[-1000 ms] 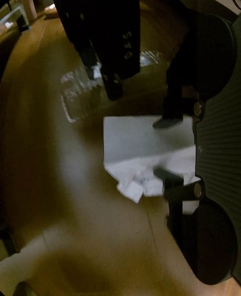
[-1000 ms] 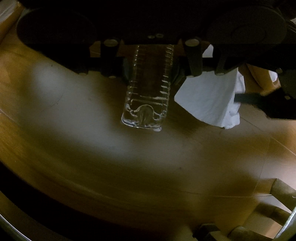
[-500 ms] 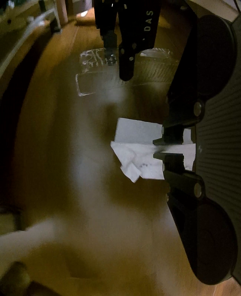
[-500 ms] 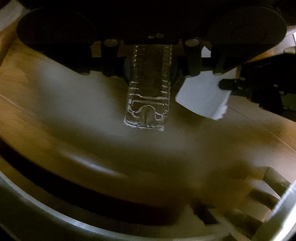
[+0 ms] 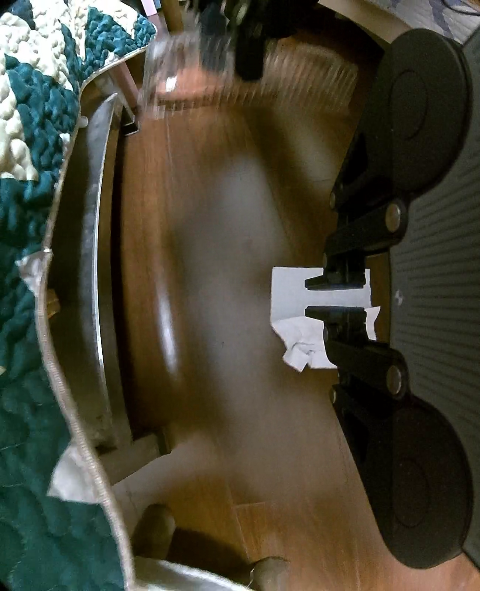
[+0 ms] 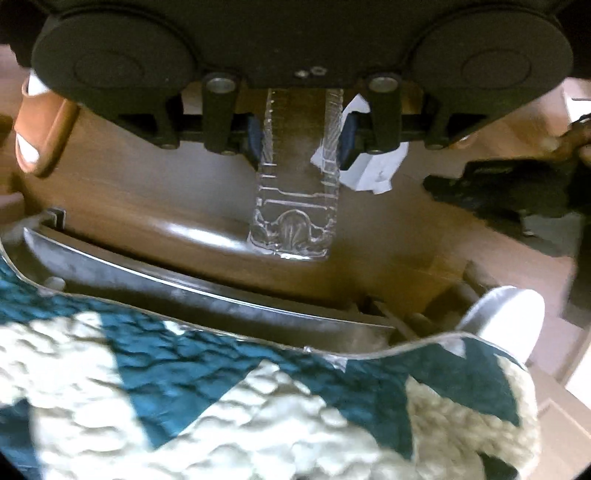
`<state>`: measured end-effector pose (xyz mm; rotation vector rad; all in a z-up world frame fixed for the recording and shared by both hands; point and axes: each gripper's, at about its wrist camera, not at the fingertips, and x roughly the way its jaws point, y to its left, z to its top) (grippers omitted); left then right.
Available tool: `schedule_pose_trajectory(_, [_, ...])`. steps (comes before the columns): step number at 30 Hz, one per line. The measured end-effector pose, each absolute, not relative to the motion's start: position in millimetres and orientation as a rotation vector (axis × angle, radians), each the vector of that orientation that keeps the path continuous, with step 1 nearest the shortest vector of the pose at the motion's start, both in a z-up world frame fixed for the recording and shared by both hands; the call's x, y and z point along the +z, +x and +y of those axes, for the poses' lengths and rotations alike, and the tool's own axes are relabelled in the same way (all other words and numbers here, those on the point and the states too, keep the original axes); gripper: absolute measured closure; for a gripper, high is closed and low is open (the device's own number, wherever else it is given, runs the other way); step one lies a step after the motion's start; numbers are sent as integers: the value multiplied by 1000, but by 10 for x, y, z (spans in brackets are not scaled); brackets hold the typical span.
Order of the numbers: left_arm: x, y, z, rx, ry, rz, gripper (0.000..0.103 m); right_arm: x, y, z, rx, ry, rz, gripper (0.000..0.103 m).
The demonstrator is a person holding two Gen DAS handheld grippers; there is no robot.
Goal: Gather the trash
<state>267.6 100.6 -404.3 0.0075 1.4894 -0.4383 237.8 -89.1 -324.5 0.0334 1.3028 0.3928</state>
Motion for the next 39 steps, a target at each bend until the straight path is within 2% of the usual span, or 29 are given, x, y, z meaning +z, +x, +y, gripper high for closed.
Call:
schedule_pose_trajectory(3, [-4203, 2676, 960, -415, -30, 1532, 89, -3154, 2274, -989, 411, 56, 1295, 62])
schedule_pose_trajectory(4, [-4288, 2669, 933, -415, -34, 1548, 81, -3144, 2238, -1016, 415, 70, 1301, 62])
schedule_pose_trajectory(6, [-4466, 2662, 880, -408, -24, 1579, 52, -3206, 2225, -1043, 418, 88, 1325, 62])
schedule_pose_trajectory(7, [-4550, 2662, 858, -396, -15, 1587, 29, -3231, 2244, -1028, 424, 96, 1336, 62])
schedule_pose_trajectory(8, [-4631, 2663, 840, -380, -5, 1587, 24, -3262, 2263, -1013, 431, 103, 1342, 62])
schedule_pose_trajectory(18, [-5519, 2763, 669, -214, 58, 1658, 24, -3485, 2418, -1001, 456, 173, 1384, 62])
schedule_pose_trajectory(22, [-5660, 2743, 653, -212, 71, 1674, 27, -3562, 2431, -1024, 442, 189, 1413, 62])
schedule_pose_trajectory(24, [-5708, 2726, 653, -220, 78, 1683, 40, -3572, 2431, -1017, 445, 199, 1420, 62])
schedule_pose_trajectory(28, [-5704, 2707, 642, -216, 92, 1669, 41, -3554, 2427, -1003, 456, 197, 1411, 62])
schedule_pose_trajectory(31, [-5689, 2680, 655, -192, 130, 1656, 60, -3551, 2425, -1033, 452, 196, 1409, 62])
schedule_pose_trajectory(32, [-5670, 2665, 663, -191, 139, 1651, 71, -3549, 2421, -1043, 449, 194, 1409, 62])
schedule_pose_trajectory(33, [-5672, 2673, 649, -190, 137, 1649, 78, -3550, 2419, -1047, 446, 191, 1407, 62])
schedule_pose_trajectory(34, [-5670, 2683, 666, -196, 120, 1656, 95, -3553, 2422, -1041, 441, 188, 1404, 62])
schedule_pose_trajectory(35, [-5680, 2698, 693, -208, 95, 1673, 98, -3555, 2420, -1045, 437, 183, 1402, 62])
schedule_pose_trajectory(39, [-5521, 2741, 703, -251, 114, 1644, 99, -3565, 2413, -1060, 423, 166, 1389, 62])
